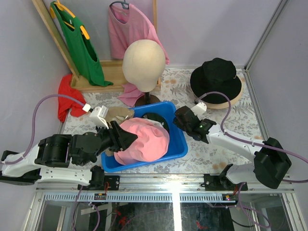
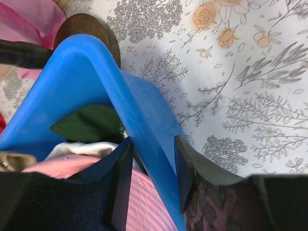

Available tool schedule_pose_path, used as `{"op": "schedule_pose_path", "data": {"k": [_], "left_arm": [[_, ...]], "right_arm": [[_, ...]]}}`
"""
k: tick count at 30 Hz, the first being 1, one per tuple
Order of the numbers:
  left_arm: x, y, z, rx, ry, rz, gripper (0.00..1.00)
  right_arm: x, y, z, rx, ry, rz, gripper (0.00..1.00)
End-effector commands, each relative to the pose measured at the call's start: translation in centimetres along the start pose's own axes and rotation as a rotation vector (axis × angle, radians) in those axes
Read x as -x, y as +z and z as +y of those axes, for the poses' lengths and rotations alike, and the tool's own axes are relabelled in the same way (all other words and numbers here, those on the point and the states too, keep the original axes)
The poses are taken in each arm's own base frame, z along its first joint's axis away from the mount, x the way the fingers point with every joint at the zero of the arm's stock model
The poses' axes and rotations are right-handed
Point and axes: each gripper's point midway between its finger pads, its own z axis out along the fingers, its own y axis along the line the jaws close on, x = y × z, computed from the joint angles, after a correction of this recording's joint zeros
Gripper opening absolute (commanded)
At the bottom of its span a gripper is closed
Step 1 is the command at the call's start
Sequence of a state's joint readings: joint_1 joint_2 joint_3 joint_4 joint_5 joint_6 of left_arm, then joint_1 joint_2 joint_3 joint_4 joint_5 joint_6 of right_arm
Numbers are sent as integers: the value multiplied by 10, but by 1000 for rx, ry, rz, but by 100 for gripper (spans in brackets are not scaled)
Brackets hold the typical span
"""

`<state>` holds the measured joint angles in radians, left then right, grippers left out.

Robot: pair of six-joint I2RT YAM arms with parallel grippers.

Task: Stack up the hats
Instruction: Move the bin to the corner of the board.

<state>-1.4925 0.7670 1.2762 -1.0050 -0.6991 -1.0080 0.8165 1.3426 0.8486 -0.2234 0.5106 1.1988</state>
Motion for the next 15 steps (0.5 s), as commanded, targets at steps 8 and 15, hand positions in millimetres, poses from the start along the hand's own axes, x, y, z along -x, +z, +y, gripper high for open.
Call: {"op": "schedule_pose_path", "data": {"k": [8, 15], "left_arm": [[7, -2, -4, -6, -21, -23, 41], [7, 3, -7, 0, -4, -29, 41]], "right_arm": [[34, -3, 49, 159, 390, -83, 0], [-26, 1, 120, 263, 176, 102, 0]]}}
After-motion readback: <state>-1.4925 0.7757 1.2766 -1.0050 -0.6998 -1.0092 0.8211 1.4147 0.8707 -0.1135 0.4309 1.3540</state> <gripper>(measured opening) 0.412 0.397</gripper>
